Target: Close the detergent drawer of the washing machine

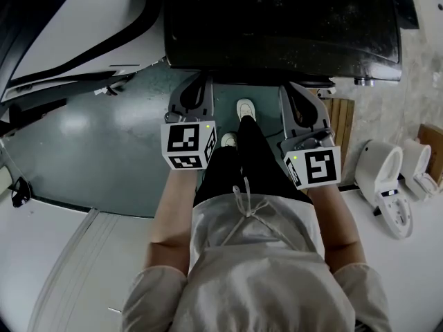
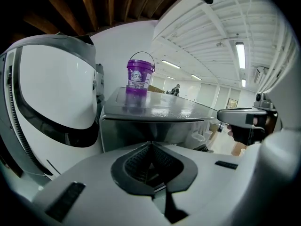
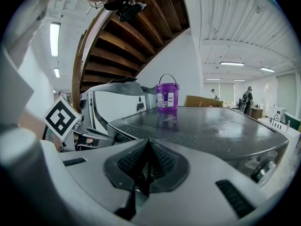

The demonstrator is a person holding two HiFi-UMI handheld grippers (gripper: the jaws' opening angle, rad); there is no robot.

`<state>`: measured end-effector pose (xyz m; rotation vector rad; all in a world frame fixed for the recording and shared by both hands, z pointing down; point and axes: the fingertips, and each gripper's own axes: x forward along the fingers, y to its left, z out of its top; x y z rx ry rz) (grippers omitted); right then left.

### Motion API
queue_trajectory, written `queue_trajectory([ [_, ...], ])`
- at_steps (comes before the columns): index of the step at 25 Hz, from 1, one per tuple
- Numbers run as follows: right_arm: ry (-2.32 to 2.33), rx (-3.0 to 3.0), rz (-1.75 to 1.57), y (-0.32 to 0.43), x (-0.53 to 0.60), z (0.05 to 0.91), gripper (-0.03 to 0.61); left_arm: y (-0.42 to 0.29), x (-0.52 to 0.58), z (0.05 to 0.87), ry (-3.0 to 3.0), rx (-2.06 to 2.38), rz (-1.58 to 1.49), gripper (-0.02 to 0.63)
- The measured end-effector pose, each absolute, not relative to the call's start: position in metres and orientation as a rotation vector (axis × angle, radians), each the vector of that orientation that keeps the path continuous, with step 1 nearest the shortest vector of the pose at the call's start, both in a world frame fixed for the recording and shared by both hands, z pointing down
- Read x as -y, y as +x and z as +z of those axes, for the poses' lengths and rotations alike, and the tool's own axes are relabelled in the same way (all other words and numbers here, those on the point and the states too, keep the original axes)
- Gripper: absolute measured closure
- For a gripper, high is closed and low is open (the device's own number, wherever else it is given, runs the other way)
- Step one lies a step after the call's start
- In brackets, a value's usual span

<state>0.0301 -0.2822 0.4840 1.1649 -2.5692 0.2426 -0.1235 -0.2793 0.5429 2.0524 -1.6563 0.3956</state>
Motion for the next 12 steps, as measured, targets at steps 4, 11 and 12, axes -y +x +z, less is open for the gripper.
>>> queue_trajectory([
  [4,1.163,2.567,0.254,0.0266,0.2843,0.4860,0.572,-0.1238,0.2800,0.5424,2.072,1.672,0.366,0.595],
  [11,1.152,2.561,0.264,0.0236,0.2858,0.4889,0.572,-0.1243,0.2839,0.5433,2.085,1.657,0.315,0.595],
  [12,1.148,2.560,0.264,0.0232,0.2853,0.4888,0.572,-0.1243,0.2836,0.5434,2.091,1.658,0.318,0.595],
])
